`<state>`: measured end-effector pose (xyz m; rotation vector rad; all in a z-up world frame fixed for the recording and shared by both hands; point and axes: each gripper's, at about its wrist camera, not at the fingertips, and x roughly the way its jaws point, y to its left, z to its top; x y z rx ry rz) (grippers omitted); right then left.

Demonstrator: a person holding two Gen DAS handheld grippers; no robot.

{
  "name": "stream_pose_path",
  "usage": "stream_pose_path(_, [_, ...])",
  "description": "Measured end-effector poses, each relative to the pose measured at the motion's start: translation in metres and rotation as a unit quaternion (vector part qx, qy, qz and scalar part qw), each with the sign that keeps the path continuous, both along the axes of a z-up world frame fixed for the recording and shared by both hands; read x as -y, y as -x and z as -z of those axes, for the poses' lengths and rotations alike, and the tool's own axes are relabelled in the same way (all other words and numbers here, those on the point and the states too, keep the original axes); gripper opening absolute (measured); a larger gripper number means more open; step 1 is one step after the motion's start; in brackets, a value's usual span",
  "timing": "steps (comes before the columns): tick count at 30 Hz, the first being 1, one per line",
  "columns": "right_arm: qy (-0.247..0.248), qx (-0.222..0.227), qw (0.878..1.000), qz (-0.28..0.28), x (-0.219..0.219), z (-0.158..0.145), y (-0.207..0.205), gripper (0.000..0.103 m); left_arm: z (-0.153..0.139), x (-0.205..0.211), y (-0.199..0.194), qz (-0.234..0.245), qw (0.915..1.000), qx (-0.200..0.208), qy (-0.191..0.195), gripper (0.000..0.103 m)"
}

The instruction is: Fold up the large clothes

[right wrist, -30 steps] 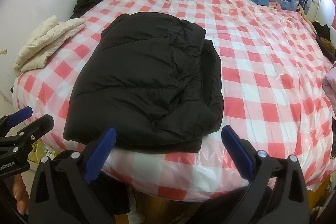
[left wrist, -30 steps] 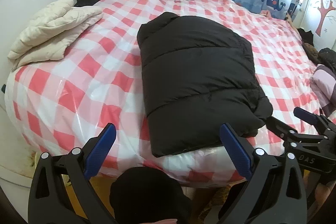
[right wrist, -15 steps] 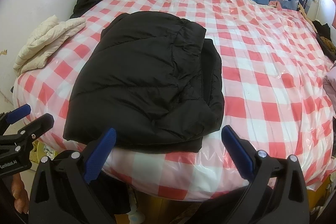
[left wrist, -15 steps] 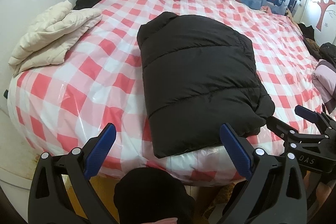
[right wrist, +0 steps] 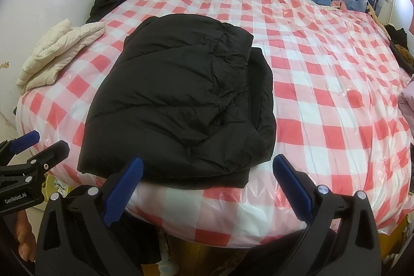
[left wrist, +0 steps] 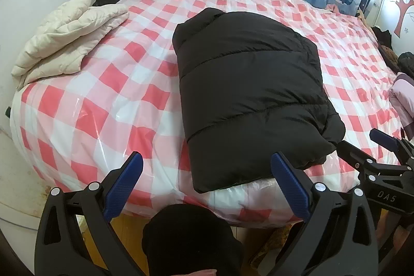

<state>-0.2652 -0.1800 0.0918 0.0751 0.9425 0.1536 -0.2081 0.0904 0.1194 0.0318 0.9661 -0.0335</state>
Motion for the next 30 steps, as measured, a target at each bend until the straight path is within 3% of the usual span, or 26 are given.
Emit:
stream_pose_path(14, [-0.004,-0.005,1.000,-0.001,0.002,0.002,-0.002,0.096,0.009,0.001,-0.008,-0.006,0.9999,-0.012,0.003,0.095])
stream_pose_path(16, [-0.003,-0.006,1.000,0.000,0.002,0.002,-0.002,0.096,0.010,-0.003,-0.011,-0.007,0.9996,-0.008,0.025,0.095])
stream_pose_path(19, [-0.006,-0.009,1.000,0.000,0.005,0.005,-0.004,0.096,0.015,-0.019,-0.014,-0.007,0.9944,-0.008,0.106,0.095])
stream_pose_path(20, [-0.007,-0.010,1.000,0.000,0.005,0.006,-0.004,0.096,0.015,-0.021,-0.015,-0.016,0.9947,-0.002,0.102,0.095])
stream_pose_path(22, [-0.009,-0.012,1.000,0.001,0.008,0.008,-0.005,0.096,0.011,-0.017,-0.011,-0.018,0.9980,0.023,0.057,0.095])
stream_pose_path(27, [-0.013,-0.009,1.000,0.004,0.011,0.005,-0.005,0.096,0.009,-0.008,-0.013,-0.027,0.9993,0.023,-0.010,0.095])
stream_pose_path(30, [-0.014,-0.004,1.000,0.003,0.011,0.001,-0.002,0.096,0.007,-0.003,-0.010,-0.020,0.9993,0.023,-0.020,0.095])
